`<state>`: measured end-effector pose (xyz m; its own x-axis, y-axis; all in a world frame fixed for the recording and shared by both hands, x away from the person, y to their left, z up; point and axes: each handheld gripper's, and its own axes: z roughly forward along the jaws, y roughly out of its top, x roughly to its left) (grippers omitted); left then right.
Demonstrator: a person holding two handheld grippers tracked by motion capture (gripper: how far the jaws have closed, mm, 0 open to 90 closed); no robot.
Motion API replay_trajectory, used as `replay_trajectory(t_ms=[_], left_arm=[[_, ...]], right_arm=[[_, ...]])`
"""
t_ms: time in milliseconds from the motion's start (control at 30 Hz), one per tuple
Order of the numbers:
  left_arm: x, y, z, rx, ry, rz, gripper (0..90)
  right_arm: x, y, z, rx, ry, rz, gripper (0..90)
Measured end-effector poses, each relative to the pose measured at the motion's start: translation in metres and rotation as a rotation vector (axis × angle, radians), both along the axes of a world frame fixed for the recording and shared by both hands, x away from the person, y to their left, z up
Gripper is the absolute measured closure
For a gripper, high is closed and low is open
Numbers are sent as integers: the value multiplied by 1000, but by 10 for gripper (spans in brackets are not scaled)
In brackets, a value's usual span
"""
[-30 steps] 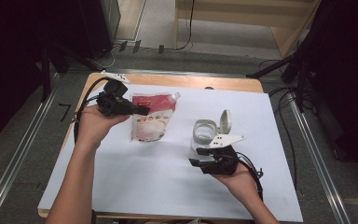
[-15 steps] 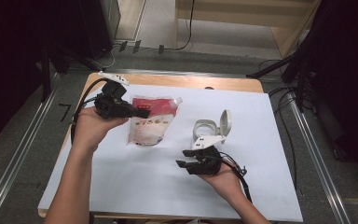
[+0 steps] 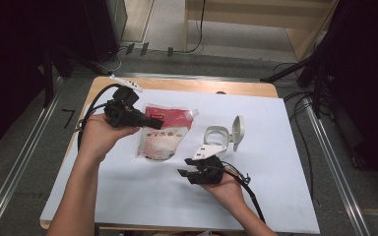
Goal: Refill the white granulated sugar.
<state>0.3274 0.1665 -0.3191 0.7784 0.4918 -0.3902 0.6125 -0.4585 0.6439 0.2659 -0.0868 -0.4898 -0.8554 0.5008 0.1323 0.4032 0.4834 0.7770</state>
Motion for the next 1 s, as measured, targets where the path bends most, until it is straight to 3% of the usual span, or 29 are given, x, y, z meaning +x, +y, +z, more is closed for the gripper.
replay_trajectory(t_ms=[300, 467, 633, 800, 833, 900, 1000], left_arm=[[-7, -13, 4, 5, 23, -24, 900], [-9, -18, 6, -19, 48, -35, 900], [-11, -21, 9, -45, 80, -61, 900], [-9, -19, 9, -85, 112, -47, 899], [-7, -19, 7, -83, 105, -25, 898], [-4, -17, 4, -96, 108, 9, 897], [-3, -18, 3, -88, 91, 35, 898]], right_arm=[[8, 8, -11, 33, -10, -58, 552], [11, 11, -15, 61, -45, -102, 555], [10, 14, -20, 54, -92, -119, 571], [6, 18, -20, 97, -140, -114, 570], [5, 18, -19, 100, -160, -107, 579], [-4, 25, -17, 58, -246, -85, 615], [-9, 28, -17, 50, -252, -91, 621]])
